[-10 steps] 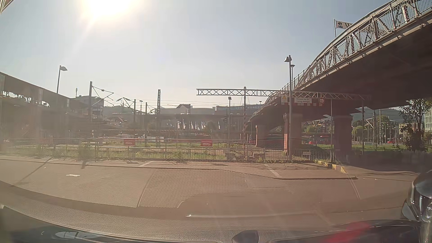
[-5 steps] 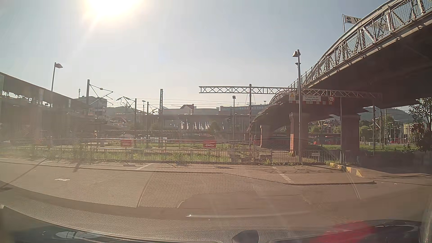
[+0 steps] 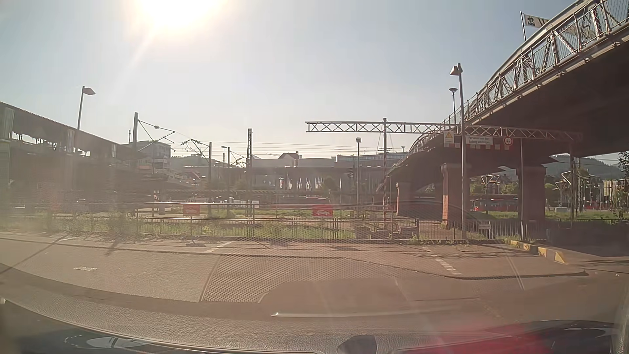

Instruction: Follow the waypoints while adhering to traffic rules and regulations

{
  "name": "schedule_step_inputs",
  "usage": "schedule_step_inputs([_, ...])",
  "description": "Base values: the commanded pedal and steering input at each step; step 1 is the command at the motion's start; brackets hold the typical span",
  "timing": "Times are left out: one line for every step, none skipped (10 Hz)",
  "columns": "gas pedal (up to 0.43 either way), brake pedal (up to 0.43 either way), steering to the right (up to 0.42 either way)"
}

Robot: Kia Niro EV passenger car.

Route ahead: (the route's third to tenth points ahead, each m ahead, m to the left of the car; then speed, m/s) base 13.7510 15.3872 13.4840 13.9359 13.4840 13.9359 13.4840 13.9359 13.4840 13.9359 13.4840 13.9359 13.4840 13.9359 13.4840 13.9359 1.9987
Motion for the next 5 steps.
schedule_step_inputs([0.0, 0.0, -0.243])
schedule_step_inputs([0.0, 0.0, -0.252])
schedule_step_inputs([0.0, 0.0, -0.27])
schedule_step_inputs([0.0, 0.0, -0.291])
schedule_step_inputs([0.0, 0.0, -0.324])
